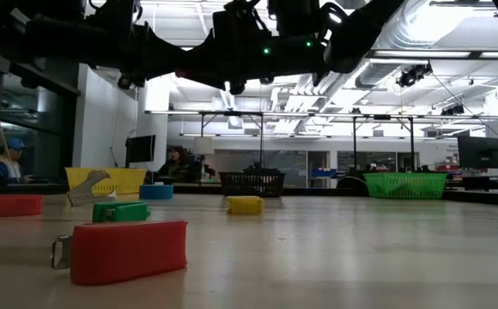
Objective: Pick and place Stapler, Stapler remover, tape
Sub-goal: Put the top right red stapler into the yellow bin
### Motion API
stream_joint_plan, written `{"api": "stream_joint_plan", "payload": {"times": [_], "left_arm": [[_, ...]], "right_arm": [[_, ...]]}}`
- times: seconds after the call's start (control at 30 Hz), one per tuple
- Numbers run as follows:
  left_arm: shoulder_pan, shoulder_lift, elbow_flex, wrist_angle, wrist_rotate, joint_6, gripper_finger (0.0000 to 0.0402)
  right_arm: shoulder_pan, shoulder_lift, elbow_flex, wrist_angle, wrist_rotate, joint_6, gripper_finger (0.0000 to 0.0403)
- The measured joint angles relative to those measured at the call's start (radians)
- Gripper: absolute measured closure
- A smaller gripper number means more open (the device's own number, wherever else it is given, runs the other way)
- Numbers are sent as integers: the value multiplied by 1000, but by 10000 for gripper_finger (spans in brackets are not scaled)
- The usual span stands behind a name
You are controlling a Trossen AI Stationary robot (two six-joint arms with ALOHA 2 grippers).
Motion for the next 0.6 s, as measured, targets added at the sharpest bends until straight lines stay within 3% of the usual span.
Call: {"api": "stream_joint_plan", "payload": {"times": [0.6], "left_arm": [[1, -2, -4, -17, 108, -32, 338]], "right_arm": [[-3, -3, -1, -80, -101, -22, 191]]}}
